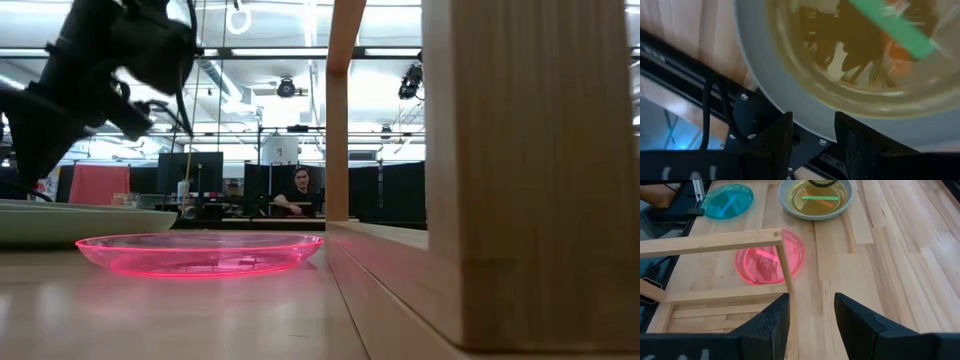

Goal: Place and stack plates onto a shelf
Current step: Put the orange plate on the shelf

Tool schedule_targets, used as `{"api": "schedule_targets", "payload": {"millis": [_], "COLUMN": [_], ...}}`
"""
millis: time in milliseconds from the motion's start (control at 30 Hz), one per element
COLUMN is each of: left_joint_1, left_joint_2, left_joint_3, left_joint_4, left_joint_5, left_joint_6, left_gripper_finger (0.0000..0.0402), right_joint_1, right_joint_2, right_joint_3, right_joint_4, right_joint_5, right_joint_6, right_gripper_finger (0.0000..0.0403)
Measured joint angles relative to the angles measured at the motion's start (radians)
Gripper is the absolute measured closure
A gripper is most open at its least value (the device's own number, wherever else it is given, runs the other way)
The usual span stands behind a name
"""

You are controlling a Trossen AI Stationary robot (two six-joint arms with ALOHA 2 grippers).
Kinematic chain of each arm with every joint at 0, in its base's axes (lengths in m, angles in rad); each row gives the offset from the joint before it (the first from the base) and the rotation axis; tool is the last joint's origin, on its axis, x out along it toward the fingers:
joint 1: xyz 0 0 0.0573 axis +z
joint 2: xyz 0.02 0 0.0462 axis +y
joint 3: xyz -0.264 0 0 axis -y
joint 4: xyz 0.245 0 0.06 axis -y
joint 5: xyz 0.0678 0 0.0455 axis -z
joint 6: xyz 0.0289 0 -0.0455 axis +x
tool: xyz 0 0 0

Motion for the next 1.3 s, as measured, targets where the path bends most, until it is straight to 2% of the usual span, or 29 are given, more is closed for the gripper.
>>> {"api": "schedule_targets", "payload": {"millis": [233,667,967,1300], "left_joint_1": [0.118,0.255,0.303,0.319], "left_joint_2": [0.0,0.0,0.0,0.0], "left_joint_3": [-0.043,-0.043,-0.043,-0.043], "left_joint_4": [0.052,0.155,0.221,0.218], "left_joint_5": [0.002,0.002,-0.008,-0.032], "left_joint_6": [-0.001,0.027,0.085,0.095], "left_gripper_finger": [0.0249,0.0249,0.0249,0.0249], "right_joint_1": [0.0,0.0,0.0,0.0], "right_joint_2": [0.0,0.0,0.0,0.0], "right_joint_3": [0.0,0.0,0.0,0.0], "right_joint_4": [0.0,-0.001,-0.001,-0.001], "right_joint_5": [0.001,0.002,0.002,0.002], "right_joint_6": [0.0,-0.009,-0.045,-0.045], "right_gripper_finger": [0.0243,0.0243,0.0243,0.0243]}}
